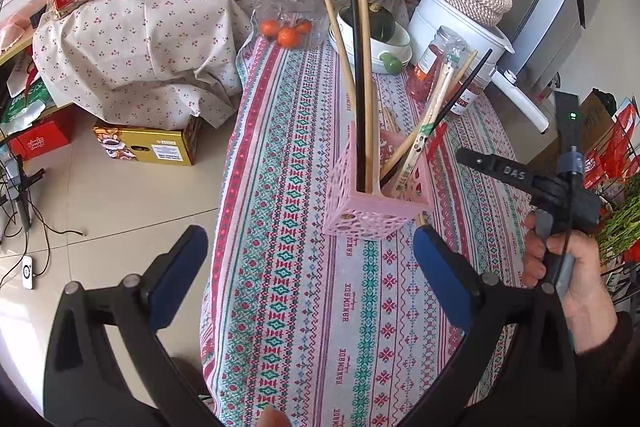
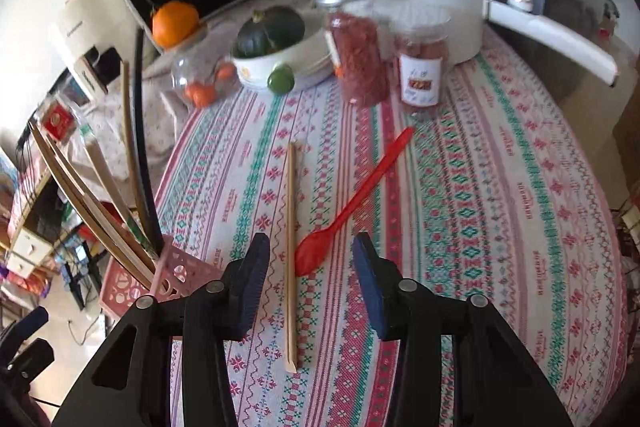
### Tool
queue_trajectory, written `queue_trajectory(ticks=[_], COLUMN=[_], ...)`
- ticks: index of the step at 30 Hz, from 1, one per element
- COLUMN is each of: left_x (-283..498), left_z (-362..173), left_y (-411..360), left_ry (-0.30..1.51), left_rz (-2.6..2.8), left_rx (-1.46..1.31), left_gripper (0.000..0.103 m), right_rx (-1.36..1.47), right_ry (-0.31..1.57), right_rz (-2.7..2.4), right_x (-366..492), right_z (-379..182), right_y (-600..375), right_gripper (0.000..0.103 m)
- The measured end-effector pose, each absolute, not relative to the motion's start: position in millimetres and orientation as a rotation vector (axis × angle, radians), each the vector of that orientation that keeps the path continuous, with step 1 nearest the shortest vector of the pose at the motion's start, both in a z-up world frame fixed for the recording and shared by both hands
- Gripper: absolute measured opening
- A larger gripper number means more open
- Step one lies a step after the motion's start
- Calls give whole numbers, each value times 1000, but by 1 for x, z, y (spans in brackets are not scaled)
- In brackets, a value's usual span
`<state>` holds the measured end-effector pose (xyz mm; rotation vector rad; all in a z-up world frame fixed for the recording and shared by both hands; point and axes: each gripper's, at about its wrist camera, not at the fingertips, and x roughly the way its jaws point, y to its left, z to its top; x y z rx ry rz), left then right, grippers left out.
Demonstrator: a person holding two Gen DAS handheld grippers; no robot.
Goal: Organize utensils
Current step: 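Lower the right tool onto a wooden chopstick and close on it, then lower the left tool onto the red plastic spoon and close while the right tool holds the chopstick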
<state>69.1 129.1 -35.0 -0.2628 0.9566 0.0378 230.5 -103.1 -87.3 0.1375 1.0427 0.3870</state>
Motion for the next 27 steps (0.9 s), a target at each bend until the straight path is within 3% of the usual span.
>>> queue_trajectory(ticks=[13,17,27], left_x=[68,67,53], left_z=[-36,-33,-26], left_y=[131,124,72], left_ry=[955,946,942], left_rz=[32,22,-72], left_rx=[-219,-192,-84], left_gripper=[102,102,102], right_rx=[68,3,170], right_ry=[1180,1167,1200], right_rz=[416,414,423], right_x=[303,295,237], right_z=[-156,-155,-104], right_y=[-44,-40,-110], right_gripper=[16,5,4])
